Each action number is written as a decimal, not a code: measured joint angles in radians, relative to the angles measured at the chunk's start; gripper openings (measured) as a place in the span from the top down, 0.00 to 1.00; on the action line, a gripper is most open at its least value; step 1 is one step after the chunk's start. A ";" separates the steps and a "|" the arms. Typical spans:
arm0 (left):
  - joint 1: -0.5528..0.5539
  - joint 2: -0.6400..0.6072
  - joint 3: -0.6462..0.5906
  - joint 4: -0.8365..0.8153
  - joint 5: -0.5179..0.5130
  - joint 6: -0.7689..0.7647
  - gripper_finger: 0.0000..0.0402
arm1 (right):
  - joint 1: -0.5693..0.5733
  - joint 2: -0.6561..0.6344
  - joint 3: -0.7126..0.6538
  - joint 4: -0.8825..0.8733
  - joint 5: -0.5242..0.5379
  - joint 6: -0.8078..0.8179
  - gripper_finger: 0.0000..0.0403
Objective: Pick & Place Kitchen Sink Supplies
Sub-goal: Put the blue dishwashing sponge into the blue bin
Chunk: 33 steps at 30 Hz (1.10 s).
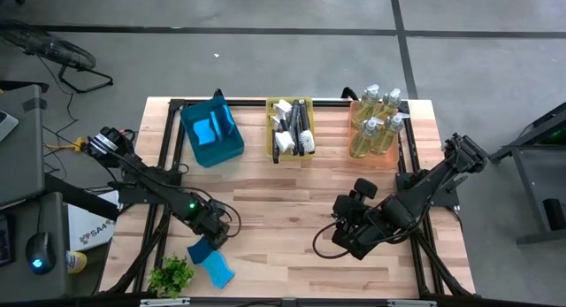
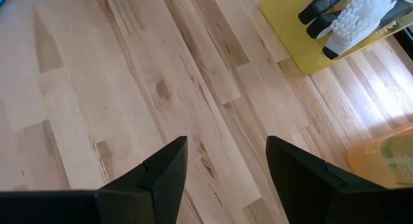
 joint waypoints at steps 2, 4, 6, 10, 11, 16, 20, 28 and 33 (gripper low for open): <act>0.000 0.000 0.000 0.000 -0.008 0.000 0.59 | 0.000 0.000 0.000 0.000 0.000 -0.001 0.49; 0.000 0.000 0.000 0.000 -0.017 0.000 0.63 | 0.000 0.000 0.000 0.000 0.000 -0.001 0.49; 0.000 0.000 0.000 0.000 -0.028 0.000 0.65 | 0.000 0.000 0.000 0.000 0.000 -0.002 0.49; 0.000 0.000 -0.006 0.010 -0.030 0.000 0.67 | 0.000 0.000 0.000 0.000 0.000 -0.002 0.49; 0.000 0.000 -0.012 0.022 -0.030 -0.001 0.67 | 0.000 0.000 0.000 0.000 0.000 -0.002 0.49; 0.000 -0.002 -0.056 0.089 -0.030 -0.016 0.67 | 0.000 0.000 0.000 0.000 0.000 -0.002 0.49; 0.000 -0.005 -0.078 0.108 -0.025 -0.040 0.67 | 0.000 0.000 0.000 0.000 -0.002 -0.002 0.49; 0.001 -0.003 -0.080 0.119 0.001 -0.034 0.73 | 0.000 0.000 0.000 0.000 -0.003 -0.002 0.49; 0.001 -0.002 -0.081 0.125 0.015 -0.034 0.88 | 0.000 0.000 0.000 0.000 0.000 -0.005 0.49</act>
